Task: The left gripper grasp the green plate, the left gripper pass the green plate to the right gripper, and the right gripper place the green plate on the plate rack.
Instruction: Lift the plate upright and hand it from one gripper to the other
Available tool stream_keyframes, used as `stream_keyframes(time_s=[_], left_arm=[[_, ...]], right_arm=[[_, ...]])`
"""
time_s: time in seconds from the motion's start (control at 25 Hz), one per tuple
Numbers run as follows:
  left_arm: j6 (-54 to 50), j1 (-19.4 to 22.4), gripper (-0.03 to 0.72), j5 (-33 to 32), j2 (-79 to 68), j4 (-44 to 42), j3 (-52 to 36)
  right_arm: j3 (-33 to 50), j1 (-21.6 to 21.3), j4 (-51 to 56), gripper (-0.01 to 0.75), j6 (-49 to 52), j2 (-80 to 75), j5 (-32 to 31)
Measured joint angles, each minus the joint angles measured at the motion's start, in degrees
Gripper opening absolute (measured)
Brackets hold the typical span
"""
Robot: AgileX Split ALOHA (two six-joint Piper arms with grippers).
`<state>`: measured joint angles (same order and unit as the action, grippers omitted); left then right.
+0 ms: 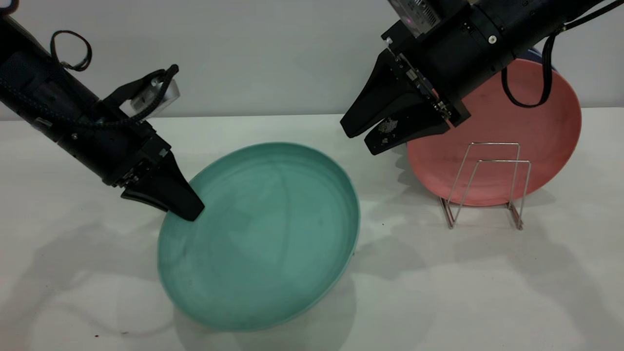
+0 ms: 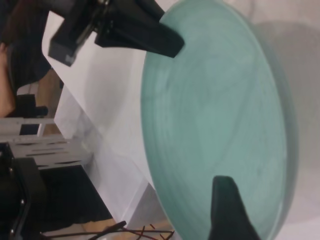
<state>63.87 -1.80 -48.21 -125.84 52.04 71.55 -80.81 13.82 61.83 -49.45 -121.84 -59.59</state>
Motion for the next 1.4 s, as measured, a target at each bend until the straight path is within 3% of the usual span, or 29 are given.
stream_keyframes(time_s=[0.52, 0.64, 0.76, 0.8, 0.92, 1.2, 1.28, 1.4], left_arm=[[4.8, 0.0, 0.022, -0.9, 0.0, 9.2, 0.0], [4.9, 0.0, 0.022, -0.9, 0.0, 9.7, 0.0], [4.6, 0.0, 0.041, -1.3, 0.0, 9.7, 0.0], [4.3, 0.1, 0.056, -1.3, 0.0, 9.8, 0.0], [3.8, 0.1, 0.162, -2.1, 0.0, 10.1, 0.0], [3.5, 0.1, 0.648, -7.5, 0.0, 10.9, 0.0], [2.9, 0.1, 0.704, -9.4, 0.2, 10.9, 0.0], [2.3, 0.1, 0.707, -10.0, 2.0, 10.8, 0.0]], right_arm=[[0.0, 3.7, -0.4, 0.446, -0.2, -3.7, 1.0], [0.0, 5.0, -0.4, 0.347, -0.4, -3.7, 2.7], [0.0, 5.0, -0.8, 0.157, -0.2, -3.7, 4.3], [0.0, 4.9, -1.1, 0.151, -0.2, -3.8, 4.8], [0.0, 5.0, -0.9, 0.147, -0.2, -3.8, 4.9], [0.0, 4.8, -1.3, 0.121, -3.6, -3.1, 4.1], [0.0, 4.5, -2.0, 0.121, -4.2, -2.4, 3.9], [0.0, 3.9, -6.5, 0.121, -4.7, -1.1, 3.8]])
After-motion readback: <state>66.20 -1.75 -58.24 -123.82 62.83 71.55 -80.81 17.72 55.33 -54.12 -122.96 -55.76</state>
